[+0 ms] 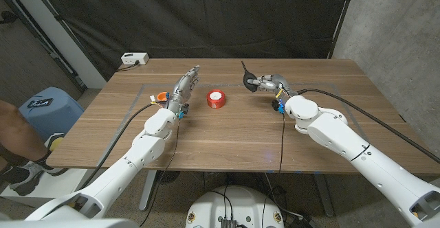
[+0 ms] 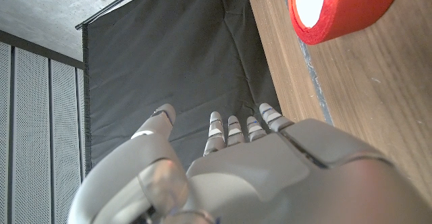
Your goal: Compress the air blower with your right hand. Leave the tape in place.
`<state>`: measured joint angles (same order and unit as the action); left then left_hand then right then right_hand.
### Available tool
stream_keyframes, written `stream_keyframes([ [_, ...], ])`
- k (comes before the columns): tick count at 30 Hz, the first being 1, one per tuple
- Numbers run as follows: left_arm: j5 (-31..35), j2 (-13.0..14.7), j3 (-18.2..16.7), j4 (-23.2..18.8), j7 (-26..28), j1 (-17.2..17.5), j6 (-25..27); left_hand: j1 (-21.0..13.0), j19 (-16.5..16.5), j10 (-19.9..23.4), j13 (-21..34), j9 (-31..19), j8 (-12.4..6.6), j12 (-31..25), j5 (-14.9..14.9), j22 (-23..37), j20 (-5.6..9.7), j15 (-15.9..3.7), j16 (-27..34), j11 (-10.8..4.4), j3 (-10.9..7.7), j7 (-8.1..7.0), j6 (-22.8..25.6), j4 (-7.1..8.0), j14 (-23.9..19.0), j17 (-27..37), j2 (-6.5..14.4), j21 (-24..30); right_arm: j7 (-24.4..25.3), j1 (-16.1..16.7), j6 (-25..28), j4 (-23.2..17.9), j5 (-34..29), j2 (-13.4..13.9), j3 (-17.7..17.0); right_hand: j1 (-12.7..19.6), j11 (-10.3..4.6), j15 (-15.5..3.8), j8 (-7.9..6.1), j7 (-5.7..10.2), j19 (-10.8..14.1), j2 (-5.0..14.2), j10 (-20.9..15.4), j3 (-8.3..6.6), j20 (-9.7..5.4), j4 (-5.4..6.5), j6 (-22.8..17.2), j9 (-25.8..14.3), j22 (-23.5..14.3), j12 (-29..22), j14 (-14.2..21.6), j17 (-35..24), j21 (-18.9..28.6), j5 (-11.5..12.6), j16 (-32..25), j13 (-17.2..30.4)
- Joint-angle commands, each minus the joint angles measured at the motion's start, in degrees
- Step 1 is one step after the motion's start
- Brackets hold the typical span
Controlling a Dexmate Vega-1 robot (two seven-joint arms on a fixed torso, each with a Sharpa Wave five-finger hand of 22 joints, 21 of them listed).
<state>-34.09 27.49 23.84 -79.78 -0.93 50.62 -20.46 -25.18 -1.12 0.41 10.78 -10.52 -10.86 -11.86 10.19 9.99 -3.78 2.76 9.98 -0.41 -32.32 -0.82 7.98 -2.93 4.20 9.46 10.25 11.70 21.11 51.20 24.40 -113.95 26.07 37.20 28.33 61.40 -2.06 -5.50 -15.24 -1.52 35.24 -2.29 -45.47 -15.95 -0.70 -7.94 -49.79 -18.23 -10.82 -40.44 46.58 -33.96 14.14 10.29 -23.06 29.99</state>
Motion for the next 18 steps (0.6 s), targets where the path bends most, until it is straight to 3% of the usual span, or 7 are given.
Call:
stream_keyframes([
  [1,-0.1,-0.3,0.1,0.4,-0.4,-0.4,-0.2,0.3,-0.2,0.4,0.1,-0.2,0.04,0.0,0.2,0.3,-0.4,0.19,0.2,0.1,-0.2,-0.24,0.6,-0.24,-0.1,0.1,0.3,-0.2,-1.5,-0.6,0.1,0.3,1.1,0.7,-0.3,-1.0,0.34,-4.07,0.32,-0.08,-0.2,0.3,0.6,0.3,0.09,0.47,0.4,-0.2,-0.1,0.4,-0.6,-0.6,-0.3,0.0,0.2,0.3],
  [18,-0.3,-0.1,-0.2,0.6,-0.8,-0.5,-0.3,0.3,-0.2,0.5,0.1,-0.2,0.07,0.0,0.2,0.3,-0.46,0.16,0.2,0.01,-0.22,-0.23,0.6,-0.26,-0.1,0.1,0.3,-0.2,-3.6,-1.9,0.5,1.3,2.8,1.3,-0.2,-1.6,0.72,-3.41,0.97,-0.67,-1.0,0.57,2.0,1.08,0.75,0.52,1.8,-0.4,-0.1,0.9,-1.8,-0.8,-0.5,0.1,0.4,0.7],
])
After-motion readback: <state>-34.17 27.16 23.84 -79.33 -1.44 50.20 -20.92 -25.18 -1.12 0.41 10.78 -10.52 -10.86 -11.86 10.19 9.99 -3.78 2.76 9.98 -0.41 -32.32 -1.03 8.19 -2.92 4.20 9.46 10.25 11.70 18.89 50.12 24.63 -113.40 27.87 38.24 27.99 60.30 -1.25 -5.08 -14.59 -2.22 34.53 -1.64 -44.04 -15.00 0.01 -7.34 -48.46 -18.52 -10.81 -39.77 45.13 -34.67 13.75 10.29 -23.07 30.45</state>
